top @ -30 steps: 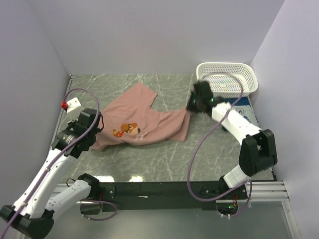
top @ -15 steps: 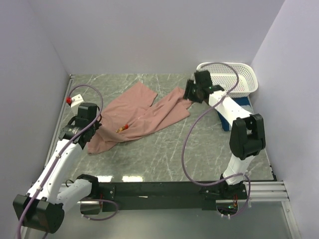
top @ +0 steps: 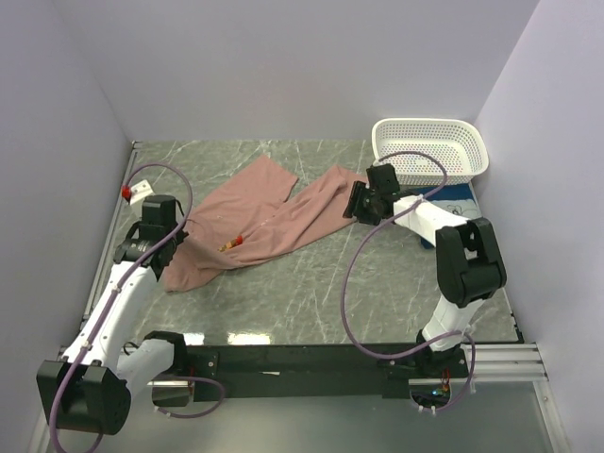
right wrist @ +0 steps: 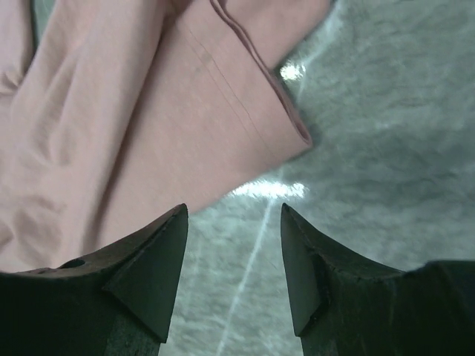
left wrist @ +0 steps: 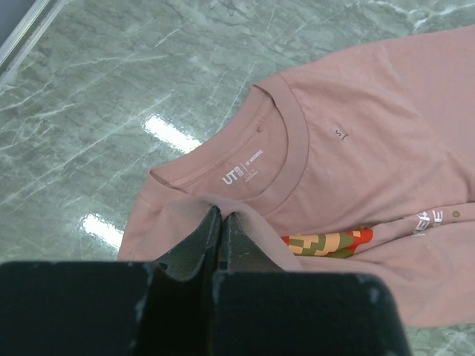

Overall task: Fold and stack the t-shirts
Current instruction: Flatten the tshirt out

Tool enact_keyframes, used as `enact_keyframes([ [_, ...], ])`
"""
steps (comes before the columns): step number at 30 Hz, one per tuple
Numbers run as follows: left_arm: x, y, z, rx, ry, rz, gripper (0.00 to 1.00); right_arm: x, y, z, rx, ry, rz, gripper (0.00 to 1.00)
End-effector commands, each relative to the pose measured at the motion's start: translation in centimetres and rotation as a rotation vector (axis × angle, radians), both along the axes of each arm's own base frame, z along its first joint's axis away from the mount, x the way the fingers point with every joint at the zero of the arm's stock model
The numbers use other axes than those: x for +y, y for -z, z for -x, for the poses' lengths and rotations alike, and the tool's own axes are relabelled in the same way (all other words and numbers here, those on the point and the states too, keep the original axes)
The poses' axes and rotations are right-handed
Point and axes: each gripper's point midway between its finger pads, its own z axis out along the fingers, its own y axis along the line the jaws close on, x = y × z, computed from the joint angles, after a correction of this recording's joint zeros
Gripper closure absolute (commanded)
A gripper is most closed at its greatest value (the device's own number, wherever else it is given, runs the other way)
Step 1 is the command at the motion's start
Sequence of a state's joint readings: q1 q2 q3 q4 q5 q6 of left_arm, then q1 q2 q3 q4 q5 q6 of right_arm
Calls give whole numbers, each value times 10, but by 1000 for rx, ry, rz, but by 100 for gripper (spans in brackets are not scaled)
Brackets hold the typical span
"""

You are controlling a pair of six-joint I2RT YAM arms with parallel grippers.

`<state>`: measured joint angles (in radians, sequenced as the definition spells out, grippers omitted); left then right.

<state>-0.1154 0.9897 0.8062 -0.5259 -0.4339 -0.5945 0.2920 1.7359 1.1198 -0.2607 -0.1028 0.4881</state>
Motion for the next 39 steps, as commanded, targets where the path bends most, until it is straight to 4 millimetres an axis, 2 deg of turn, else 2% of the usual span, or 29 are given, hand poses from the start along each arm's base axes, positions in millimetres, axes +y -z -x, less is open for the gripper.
enact_keyframes([
  [1,-1,-17,-6,-81,17,4,99,15,6,-16,-18,59,-97,39],
  [5,-1,-17,-7,-79,18,9,99,20,22,-21,24,118,-140,38],
  [13,3,-19,-6,-90,7,18,99,19,41,-26,62,202,-161,38],
  [15,5,-20,-5,-94,0,19,99,20,46,-28,71,202,-161,43],
  [17,7,-20,-5,-96,-9,15,99,21,48,-29,76,201,-158,51],
  [18,8,-22,-4,-104,-14,14,99,20,47,-29,75,201,-153,66],
  [19,10,-23,-3,-104,-24,9,99,16,48,-26,82,202,-132,73],
  [20,12,-24,-3,-109,-30,5,99,14,41,-25,70,203,-124,82],
  [21,13,-25,0,-110,-37,3,99,11,36,-24,63,199,-113,97],
  [22,18,-27,2,-115,-64,-9,99,5,34,-15,79,183,-76,100],
  [24,23,-35,7,-142,-91,-19,99,-6,10,-9,45,175,-25,100],
  [25,25,-38,8,-157,-104,-22,99,-16,7,6,75,154,33,100],
  [26,29,-42,11,-169,-125,-34,99,-28,-17,8,29,165,68,100],
  [27,31,-46,14,-187,-132,-35,99,-34,-29,14,23,162,93,100],
  [28,31,-46,14,-190,-135,-36,99,-46,-34,29,57,138,151,100],
  [29,31,-46,15,-188,-133,-39,99,-51,-63,28,4,142,159,100],
  [31,27,-44,12,-179,-111,-32,99,-64,-81,41,22,116,230,100],
  [32,26,-42,10,-170,-101,-30,99,-63,-103,34,-18,109,230,99],
  [34,21,-41,7,-165,-74,-21,99,-63,-112,35,6,68,249,91],
  [35,20,-39,6,-161,-68,-19,99,-60,-117,24,-1,65,250,79],
  [37,18,-36,5,-147,-51,-14,99,-58,-116,14,-8,69,248,65],
  [38,17,-35,4,-145,-47,-13,99,-55,-111,9,-6,67,243,55],
  [39,16,-33,4,-138,-40,-9,99,-53,-109,6,-10,69,235,50],
])
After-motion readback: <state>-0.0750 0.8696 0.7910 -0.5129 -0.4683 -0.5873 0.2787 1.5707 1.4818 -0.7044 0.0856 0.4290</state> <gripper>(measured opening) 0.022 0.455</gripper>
